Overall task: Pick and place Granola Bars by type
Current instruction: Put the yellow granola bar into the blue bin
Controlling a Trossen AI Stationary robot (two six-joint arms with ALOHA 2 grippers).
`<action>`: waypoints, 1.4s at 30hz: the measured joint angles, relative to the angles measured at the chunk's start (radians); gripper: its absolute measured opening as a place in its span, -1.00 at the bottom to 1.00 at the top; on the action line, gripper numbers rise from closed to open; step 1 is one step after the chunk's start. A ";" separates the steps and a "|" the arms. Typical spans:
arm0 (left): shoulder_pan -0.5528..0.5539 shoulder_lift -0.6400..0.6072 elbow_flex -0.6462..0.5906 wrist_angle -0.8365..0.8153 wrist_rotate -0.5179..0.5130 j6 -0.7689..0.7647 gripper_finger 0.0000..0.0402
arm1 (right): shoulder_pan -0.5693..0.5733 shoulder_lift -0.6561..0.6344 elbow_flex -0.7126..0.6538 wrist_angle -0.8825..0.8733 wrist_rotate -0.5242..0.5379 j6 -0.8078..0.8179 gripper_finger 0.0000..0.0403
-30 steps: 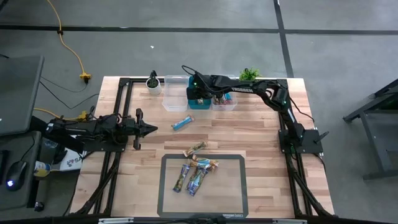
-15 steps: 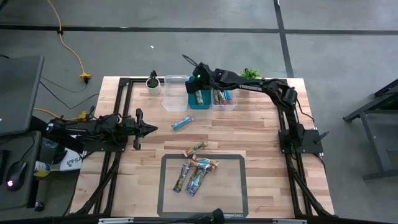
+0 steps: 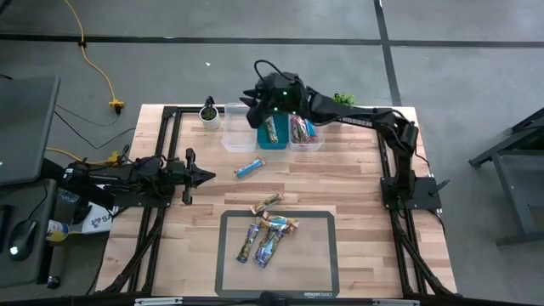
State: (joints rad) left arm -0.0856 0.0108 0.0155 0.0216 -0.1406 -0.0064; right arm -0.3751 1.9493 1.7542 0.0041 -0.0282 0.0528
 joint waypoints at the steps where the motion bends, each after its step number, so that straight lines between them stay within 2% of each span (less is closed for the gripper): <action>1: 0.000 0.000 0.000 0.000 0.000 0.000 -1.00 | 0.004 0.000 0.000 0.010 -0.013 -0.033 -0.46; 6: 0.000 0.000 0.000 0.000 0.000 0.000 -1.00 | 0.034 -0.002 0.000 -0.007 -0.040 -0.196 -0.46; 9: 0.000 0.000 0.000 0.000 0.000 0.000 -1.00 | 0.047 -0.002 0.000 -0.059 -0.068 -0.238 -0.46; 21: 0.000 0.000 0.000 0.000 0.000 0.000 -1.00 | 0.059 -0.002 -0.001 -0.354 -0.215 -0.279 -0.46; 26: 0.000 0.000 0.000 0.000 0.000 0.000 -1.00 | 0.064 -0.002 -0.001 -0.368 -0.267 -0.272 -0.46; 35: 0.000 0.000 0.000 0.000 0.000 0.000 -1.00 | 0.072 0.005 -0.001 -0.387 -0.268 -0.235 -0.46; 42: 0.000 0.000 0.000 0.000 0.001 0.000 -1.00 | 0.116 0.137 0.106 -0.411 -0.266 -0.201 -0.46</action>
State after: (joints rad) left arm -0.0855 0.0105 0.0156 0.0216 -0.1400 -0.0065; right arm -0.2590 2.0864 1.8600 -0.4065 -0.2947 -0.1484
